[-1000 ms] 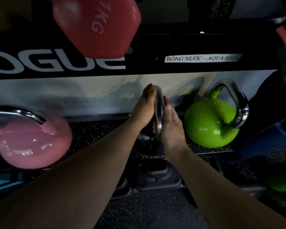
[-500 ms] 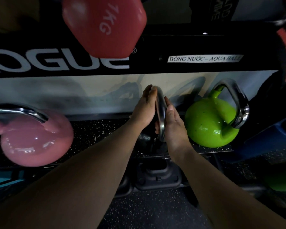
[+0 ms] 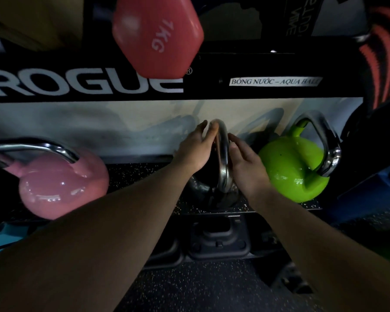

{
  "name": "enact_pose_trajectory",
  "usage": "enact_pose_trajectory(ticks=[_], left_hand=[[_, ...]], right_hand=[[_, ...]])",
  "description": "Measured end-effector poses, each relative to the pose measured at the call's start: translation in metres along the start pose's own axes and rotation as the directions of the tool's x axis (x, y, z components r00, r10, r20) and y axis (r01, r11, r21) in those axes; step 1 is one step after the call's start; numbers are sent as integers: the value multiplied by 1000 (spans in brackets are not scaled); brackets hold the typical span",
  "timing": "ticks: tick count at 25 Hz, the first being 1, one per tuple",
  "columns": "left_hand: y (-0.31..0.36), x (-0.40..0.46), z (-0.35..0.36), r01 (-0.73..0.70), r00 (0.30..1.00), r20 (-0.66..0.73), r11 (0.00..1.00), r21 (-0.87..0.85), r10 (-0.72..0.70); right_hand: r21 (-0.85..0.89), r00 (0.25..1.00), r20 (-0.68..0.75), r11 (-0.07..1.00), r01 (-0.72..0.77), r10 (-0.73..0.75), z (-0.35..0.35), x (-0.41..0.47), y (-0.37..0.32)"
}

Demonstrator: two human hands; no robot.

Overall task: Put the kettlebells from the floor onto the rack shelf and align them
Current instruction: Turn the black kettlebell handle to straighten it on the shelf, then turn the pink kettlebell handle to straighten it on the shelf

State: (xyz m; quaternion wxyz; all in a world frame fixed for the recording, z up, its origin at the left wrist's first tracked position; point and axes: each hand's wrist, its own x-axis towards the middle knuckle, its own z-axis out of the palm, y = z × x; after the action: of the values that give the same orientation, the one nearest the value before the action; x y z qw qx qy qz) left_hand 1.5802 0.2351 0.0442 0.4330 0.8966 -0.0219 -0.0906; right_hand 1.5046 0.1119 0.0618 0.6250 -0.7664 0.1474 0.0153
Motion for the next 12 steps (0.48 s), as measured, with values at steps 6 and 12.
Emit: enact_pose_trajectory(ticks=[6, 12], left_hand=[[-37, -28, -65, -103, 966, -150, 840, 533, 213], [-99, -62, -166, -5, 899, -311, 718, 696, 308]], right_hand=[[-698, 908, 48, 636, 329, -417, 5, 3, -33], [-676, 892, 261, 590, 442, -370, 122, -12, -59]])
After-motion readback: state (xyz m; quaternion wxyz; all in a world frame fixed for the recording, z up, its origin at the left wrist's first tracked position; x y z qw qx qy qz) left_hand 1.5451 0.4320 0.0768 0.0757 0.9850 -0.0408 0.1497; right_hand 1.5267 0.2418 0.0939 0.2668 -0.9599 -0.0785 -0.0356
